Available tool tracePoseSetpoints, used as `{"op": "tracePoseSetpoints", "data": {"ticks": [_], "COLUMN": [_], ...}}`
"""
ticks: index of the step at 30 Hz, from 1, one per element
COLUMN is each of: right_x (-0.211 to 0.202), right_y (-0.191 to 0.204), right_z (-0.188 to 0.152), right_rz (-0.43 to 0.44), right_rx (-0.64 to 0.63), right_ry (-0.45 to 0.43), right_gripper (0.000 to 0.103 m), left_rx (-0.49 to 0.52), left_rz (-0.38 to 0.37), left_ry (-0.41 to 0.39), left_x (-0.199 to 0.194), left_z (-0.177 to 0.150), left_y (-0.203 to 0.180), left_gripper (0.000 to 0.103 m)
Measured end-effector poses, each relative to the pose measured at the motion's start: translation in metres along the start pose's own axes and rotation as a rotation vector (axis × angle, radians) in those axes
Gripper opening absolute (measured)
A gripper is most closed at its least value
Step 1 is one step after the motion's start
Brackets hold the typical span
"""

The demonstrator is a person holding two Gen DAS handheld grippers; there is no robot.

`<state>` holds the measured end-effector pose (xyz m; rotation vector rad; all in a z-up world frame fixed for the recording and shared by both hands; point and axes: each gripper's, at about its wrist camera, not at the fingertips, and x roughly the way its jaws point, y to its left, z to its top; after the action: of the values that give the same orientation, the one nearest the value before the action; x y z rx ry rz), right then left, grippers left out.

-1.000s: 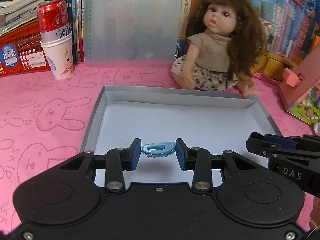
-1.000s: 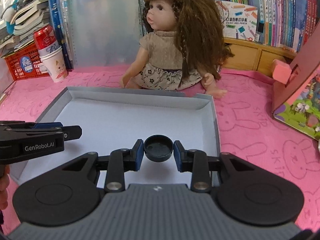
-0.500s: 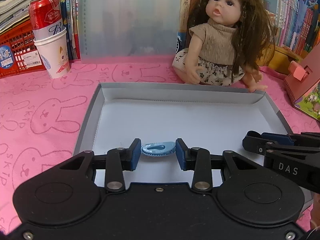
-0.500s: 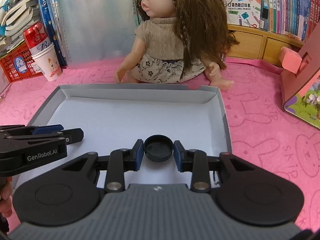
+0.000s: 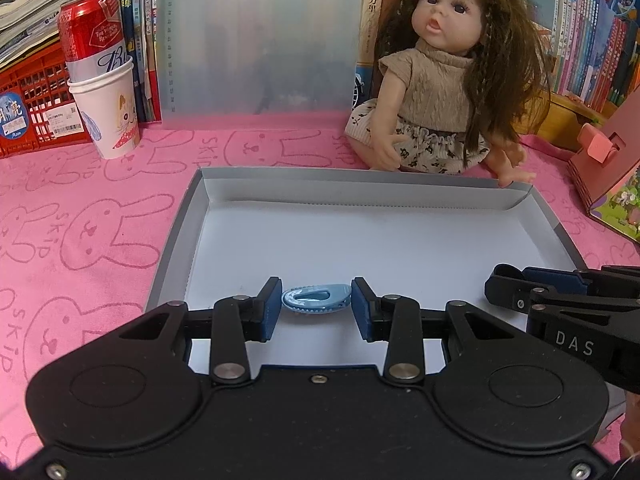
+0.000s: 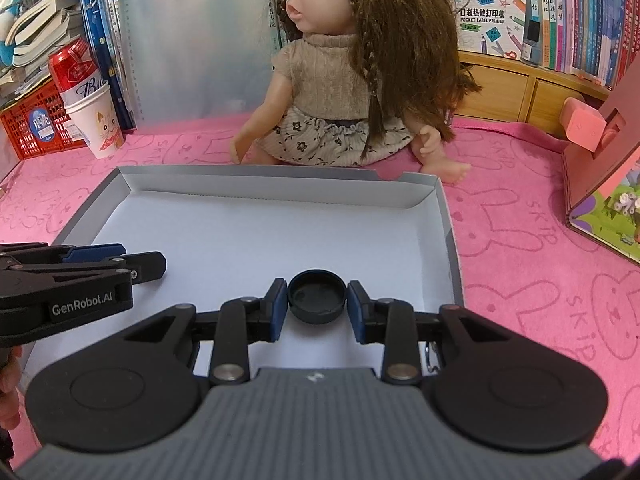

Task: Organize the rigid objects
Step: 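Lower both held objects into the tray and open both grippers, then withdraw both grippers from the tray back toward the remaining objects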

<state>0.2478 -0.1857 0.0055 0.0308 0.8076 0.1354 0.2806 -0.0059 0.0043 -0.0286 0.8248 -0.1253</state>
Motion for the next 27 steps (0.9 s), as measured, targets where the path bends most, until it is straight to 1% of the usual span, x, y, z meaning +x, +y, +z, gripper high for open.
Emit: {"op": "tracePoseSetpoints", "data": {"ticks": [4,6,8,9,13,17,19,21,24,25,27], "right_x": [0.000,-0.001,-0.002,-0.002,-0.006,-0.010,-0.014,-0.019,-0.030,-0.033,-0.042], "right_y": [0.000,0.000,0.000,0.000,0.001,0.001,0.002,0.003,0.003,0.004,0.005], "right_z": [-0.001,-0.001,-0.001,-0.001,-0.002,-0.002,-0.002,-0.002,-0.002,-0.002,-0.004], "right_rz": [0.006,0.007,0.012,0.012,0.011,0.009,0.008,0.008,0.013,0.014,0.011], "right_rx": [0.001,0.000,-0.001,-0.001,-0.004,-0.012,-0.017,-0.022,-0.025,-0.029,-0.043], "right_ry": [-0.007,-0.008,-0.009,-0.011,-0.021,-0.030,-0.040,-0.054,-0.082,-0.090,-0.111], "right_gripper": [0.042,0.048,0.051,0.054,0.054,0.055,0.058,0.063,0.068,0.069,0.074], "left_rx": [0.001,0.002,0.003,0.005,0.012,0.019,0.019,0.012,-0.013,-0.021,-0.032], "left_rz": [0.001,0.002,-0.002,-0.006,-0.014,-0.002,0.007,0.006,0.006,0.007,-0.004], "left_ry": [-0.003,-0.008,-0.017,-0.021,-0.026,-0.033,-0.049,-0.069,-0.105,-0.114,-0.122], "left_x": [0.000,-0.001,-0.003,-0.005,-0.010,-0.016,-0.021,-0.027,-0.039,-0.043,-0.051], "left_z": [0.000,0.000,0.001,0.001,0.001,0.001,0.001,0.001,0.001,0.001,0.001], "left_y": [0.000,-0.001,-0.001,-0.002,-0.004,-0.005,-0.005,-0.004,-0.002,-0.001,0.001], "left_gripper": [0.036,0.037,0.040,0.042,0.049,0.056,0.064,0.068,0.074,0.075,0.075]}}
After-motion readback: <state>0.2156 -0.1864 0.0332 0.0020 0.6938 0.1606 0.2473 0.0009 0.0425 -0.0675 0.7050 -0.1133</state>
